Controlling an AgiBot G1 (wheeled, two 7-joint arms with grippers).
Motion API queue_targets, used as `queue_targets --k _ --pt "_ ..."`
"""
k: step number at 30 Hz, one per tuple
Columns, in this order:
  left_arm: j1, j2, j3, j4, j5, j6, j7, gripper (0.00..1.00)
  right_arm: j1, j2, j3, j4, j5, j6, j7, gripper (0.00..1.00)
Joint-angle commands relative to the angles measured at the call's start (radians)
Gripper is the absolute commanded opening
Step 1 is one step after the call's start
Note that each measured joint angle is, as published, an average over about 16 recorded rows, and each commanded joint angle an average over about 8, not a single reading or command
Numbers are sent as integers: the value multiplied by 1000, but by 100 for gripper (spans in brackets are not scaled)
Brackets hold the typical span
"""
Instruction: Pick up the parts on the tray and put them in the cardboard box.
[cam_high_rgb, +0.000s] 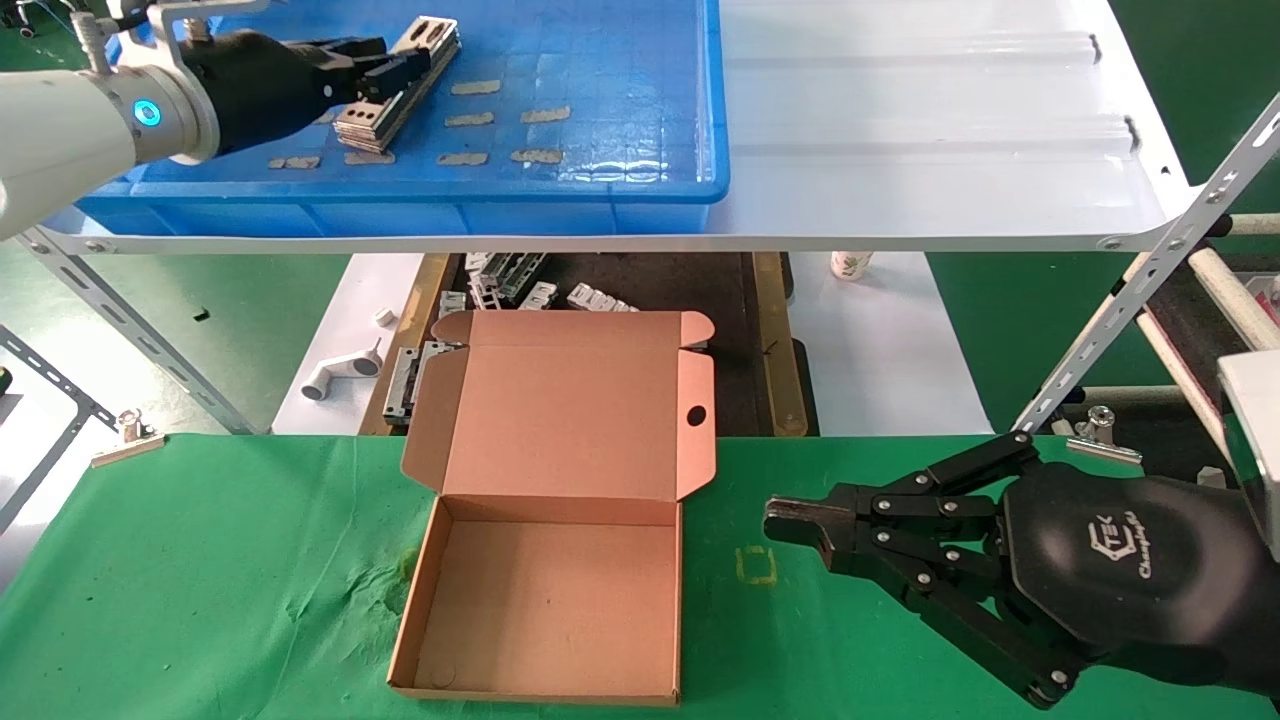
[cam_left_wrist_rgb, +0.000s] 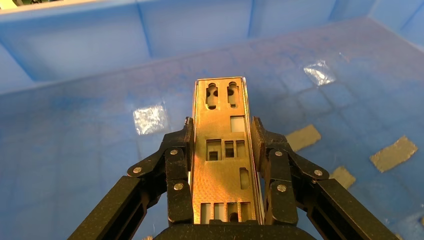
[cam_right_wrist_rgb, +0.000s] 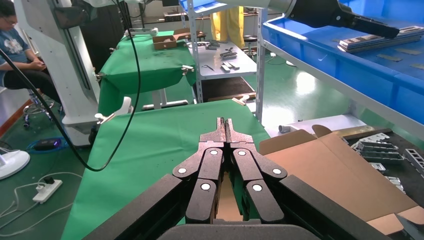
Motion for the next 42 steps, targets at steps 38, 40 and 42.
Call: queue_targets --k 38,40,42 --pt "21 -266 107 -393 -86 912 415 0 0 0 0 0 0 0 0 0" --pt "54 -287 140 -458 -121 911 411 0 0 0 0 0 0 0 0 0" --pt "88 -309 176 -521 -155 908 401 0 0 0 0 0 0 0 0 0"
